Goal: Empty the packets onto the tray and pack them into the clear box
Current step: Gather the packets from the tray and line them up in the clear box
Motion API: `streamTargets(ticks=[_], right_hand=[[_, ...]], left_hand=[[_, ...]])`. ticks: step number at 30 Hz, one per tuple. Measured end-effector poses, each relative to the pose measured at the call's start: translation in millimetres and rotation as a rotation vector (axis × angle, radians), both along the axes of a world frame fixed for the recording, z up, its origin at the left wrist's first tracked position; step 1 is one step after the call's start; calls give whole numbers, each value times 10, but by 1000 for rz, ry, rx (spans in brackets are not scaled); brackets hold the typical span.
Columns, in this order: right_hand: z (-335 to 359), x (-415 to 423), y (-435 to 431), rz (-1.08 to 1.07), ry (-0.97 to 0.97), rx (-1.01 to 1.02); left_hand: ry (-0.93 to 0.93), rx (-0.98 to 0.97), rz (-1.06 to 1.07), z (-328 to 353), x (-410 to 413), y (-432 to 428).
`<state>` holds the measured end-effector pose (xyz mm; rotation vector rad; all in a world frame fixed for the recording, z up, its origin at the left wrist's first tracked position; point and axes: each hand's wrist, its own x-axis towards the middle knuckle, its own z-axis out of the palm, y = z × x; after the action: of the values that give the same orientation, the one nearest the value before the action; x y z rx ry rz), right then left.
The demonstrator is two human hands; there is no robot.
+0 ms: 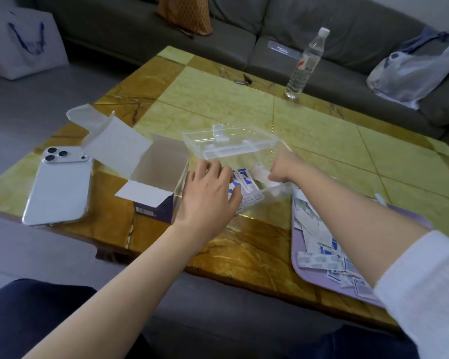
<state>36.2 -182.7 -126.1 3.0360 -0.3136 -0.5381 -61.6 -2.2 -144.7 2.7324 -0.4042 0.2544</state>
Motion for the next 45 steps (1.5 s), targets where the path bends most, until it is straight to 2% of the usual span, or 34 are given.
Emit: streamTargets(ticks=[5, 13, 20, 26, 31, 36, 38, 42, 45], right_hand=[[-28, 29, 60, 48, 156, -27], [-60, 40, 69, 81, 78, -27], [-58, 69, 55, 46, 80, 159], [-96, 83, 53, 14, 45, 100], [-129, 138, 57, -23, 56, 215], [-18, 103, 61, 115, 77, 43], [20, 111, 52, 151, 58, 79], [92, 7, 63, 232, 244, 125], [137, -34, 31, 150, 387, 152]], left_hand=[[1, 7, 6, -1, 4, 6], [11, 36, -5, -66, 26, 0], [-43, 48, 17, -89, 37, -24], [-70, 43, 17, -77, 29, -23], [-23, 65, 11, -78, 31, -20], [-53, 62, 16, -86, 33, -16], [-62, 55, 14, -96, 35, -18], [-77, 45, 16, -97, 41, -19], [-84, 52, 20, -99, 37, -21]])
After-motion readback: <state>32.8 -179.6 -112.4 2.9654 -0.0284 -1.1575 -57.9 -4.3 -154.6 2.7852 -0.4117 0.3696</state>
